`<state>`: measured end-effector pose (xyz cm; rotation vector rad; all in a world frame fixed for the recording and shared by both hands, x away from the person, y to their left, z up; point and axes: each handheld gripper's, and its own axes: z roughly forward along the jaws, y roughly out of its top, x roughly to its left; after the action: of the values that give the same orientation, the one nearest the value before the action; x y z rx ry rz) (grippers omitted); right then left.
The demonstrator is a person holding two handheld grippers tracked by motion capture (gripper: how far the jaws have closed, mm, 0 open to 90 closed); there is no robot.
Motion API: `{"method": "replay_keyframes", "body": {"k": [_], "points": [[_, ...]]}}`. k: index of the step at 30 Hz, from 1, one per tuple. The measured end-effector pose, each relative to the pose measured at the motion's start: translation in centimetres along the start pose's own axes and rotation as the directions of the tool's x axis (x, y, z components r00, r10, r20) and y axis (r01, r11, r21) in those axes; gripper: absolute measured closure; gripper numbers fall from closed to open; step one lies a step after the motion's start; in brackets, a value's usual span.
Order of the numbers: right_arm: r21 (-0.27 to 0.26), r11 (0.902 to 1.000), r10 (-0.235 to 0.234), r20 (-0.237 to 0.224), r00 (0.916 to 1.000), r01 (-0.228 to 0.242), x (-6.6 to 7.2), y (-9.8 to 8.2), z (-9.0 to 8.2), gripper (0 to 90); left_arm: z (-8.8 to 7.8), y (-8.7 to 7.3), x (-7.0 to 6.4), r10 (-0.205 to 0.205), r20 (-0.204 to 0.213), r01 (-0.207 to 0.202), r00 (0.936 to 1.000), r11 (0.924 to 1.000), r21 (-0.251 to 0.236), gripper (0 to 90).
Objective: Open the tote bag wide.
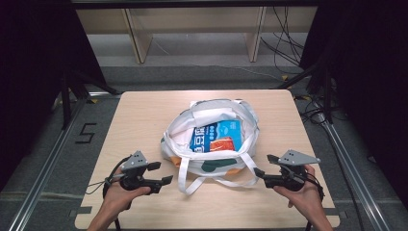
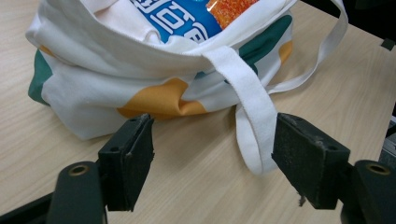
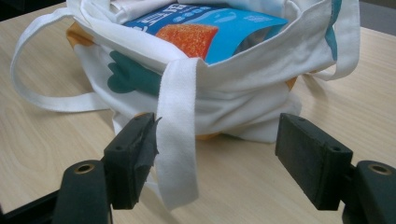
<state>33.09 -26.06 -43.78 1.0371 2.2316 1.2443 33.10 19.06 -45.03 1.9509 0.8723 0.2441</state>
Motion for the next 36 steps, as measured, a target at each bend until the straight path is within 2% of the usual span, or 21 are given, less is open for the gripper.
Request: {"method": "replay_keyframes", "body": {"k": [1, 7, 8, 9, 11, 12, 13, 16, 17, 20, 21, 22, 24, 25, 26, 27, 28, 29, 30, 31, 36], "points": [[0.0, 1.0, 0.001, -0.017, 0.9998, -0.001, 0.0, -0.1, 0.0, 30.3, -0.1, 0.0, 0.1, 0.012, 0.008, -0.012, 0.9999, 0.9998, 0.016, 28.4], [0.016, 0.9998, 0.015, -0.008, 0.9998, -0.015, 0.5, -0.9, -0.2, 30.0, 0.1, -0.8, -0.2, 0.01, 0.004, -0.01, 0.9999, 0.9999, 0.003, 28.1], [0.015, 0.9998, -0.009, -0.012, 0.9999, 0.009, 0.3, -1.0, -0.2, 30.0, 0.1, -0.9, -0.1, 0.016, 0.004, -0.016, 0.9999, 0.9998, 0.01, 28.1], [0.011, 0.9999, -0.005, -0.012, 0.9999, 0.005, 0.4, -1.2, -0.1, 30.0, 0.2, -1.1, -0.1, 0.003, 0.011, -0.003, 0.9999, 1.0, 0.005, 28.1], [0.026, 0.9997, 0.003, -0.016, 0.9999, -0.003, 0.5, -1.5, -0.2, 29.9, 0.1, -1.3, -0.1, 0.02, 0.012, -0.02, 0.9997, 0.9996, 0.018, 27.9], [0.017, 0.9997, -0.015, -0.011, 0.9998, 0.015, 0.4, -1.8, -0.2, 29.9, 0.1, -1.4, -0.2, 0.003, 0.015, -0.003, 0.9999, 0.9998, 0.021, 27.7], [0.041, 0.9988, 0.027, -0.017, 0.9995, -0.027, 0.7, -1.9, -0.4, 29.8, 0.2, -1.4, -0.3, 0.013, 0.02, -0.014, 0.9997, 0.9997, 0.018, 27.7], [0.037, 0.9991, 0.02, -0.012, 0.9997, -0.02, 0.6, -2.5, -0.5, 29.7, 0.2, -1.7, -0.5, 0.015, 0.024, -0.016, 0.9996, 0.9997, 0.019, 27.1], [0.026, 0.9997, -0.001, -0.011, 0.9999, 0.001, 0.5, -2.7, -0.6, 29.7, 0.3, -1.8, -0.6, 0.007, 0.02, -0.007, 0.9998, 0.9999, 0.016, 26.9], [0.035, 0.9992, 0.019, -0.017, 0.9997, -0.019, 0.7, -3.1, -0.8, 29.7, 0.3, -2.1, -0.5, 0.036, 0.022, -0.036, 0.9991, 0.9992, 0.018, 26.7], [0.022, 0.9998, -0.003, -0.015, 0.9999, 0.004, 0.5, -3.2, -0.8, 29.6, 0.4, -2.3, -0.6, 0.026, 0.017, -0.026, 0.9995, 0.9995, 0.019, 26.6], [0.029, 0.9995, 0.013, -0.017, 0.9998, -0.012, 0.7, -3.3, -1.0, 29.6, 0.4, -2.5, -0.7, 0.012, 0.01, -0.013, 0.9999, 0.9996, 0.026, 26.6], [0.02, 0.9997, -0.011, -0.026, 0.9996, 0.012, 0.6, -3.5, -1.0, 29.5, 0.4, -2.7, -0.9, 0.014, 0.013, -0.014, 0.9998, 0.9996, 0.025, 26.4], [0.033, 0.9994, 0.012, -0.017, 0.9998, -0.011, 0.9, -3.6, -1.2, 29.5, 0.3, -2.9, -0.9, 0.021, 0.007, -0.021, 0.9998, 0.999, 0.038, 26.4], [0.028, 0.9995, 0.015, -0.016, 0.9998, -0.014, 1.1, -3.8, -1.2, 29.4, 0.4, -3.1, -1.1, 0.016, 0.005, -0.016, 0.9999, 0.9996, 0.023, 26.3], [0.021, 0.9997, -0.013, -0.031, 0.9994, 0.014, 0.9, -3.9, -1.1, 29.1, 0.3, -3.2, -1.1, 0.026, 0.012, -0.026, 0.9996, 0.9993, 0.029, 26.2], [0.034, 0.9994, 0.01, -0.027, 0.9996, -0.009, 1.2, -3.9, -1.3, 29.0, 0.3, -3.4, -1.2, 0.023, 0.011, -0.023, 0.9997, 0.9995, 0.022, 26.1], [0.037, 0.9993, 0.001, -0.02, 0.9998, 0.0, 1.3, -4.0, -1.3, 28.9, 0.1, -3.5, -1.3, 0.04, 0.003, -0.04, 0.9992, 0.9985, 0.037, 26.1], [0.027, 0.9995, -0.017, -0.039, 0.9991, 0.018, 1.2, -4.1, -1.2, 28.9, 0.2, -3.6, -1.5, 0.027, 0.006, -0.027, 0.9996, 0.9993, 0.025, 26.0], [0.027, 0.9993, -0.026, -0.03, 0.9992, 0.027, 1.2, -4.2, -1.2, 28.9, 0.1, -3.8, -1.7, 0.033, 0.004, -0.034, 0.9994, 0.999, 0.03, 25.8], [0.045, 0.9987, -0.021, -0.036, 0.9991, 0.023, 1.8, -5.2, -1.3, 28.4, 0.0, -4.6, -2.3, 0.065, -0.004, -0.065, 0.9978, 0.9971, 0.039, 25.3]]}}
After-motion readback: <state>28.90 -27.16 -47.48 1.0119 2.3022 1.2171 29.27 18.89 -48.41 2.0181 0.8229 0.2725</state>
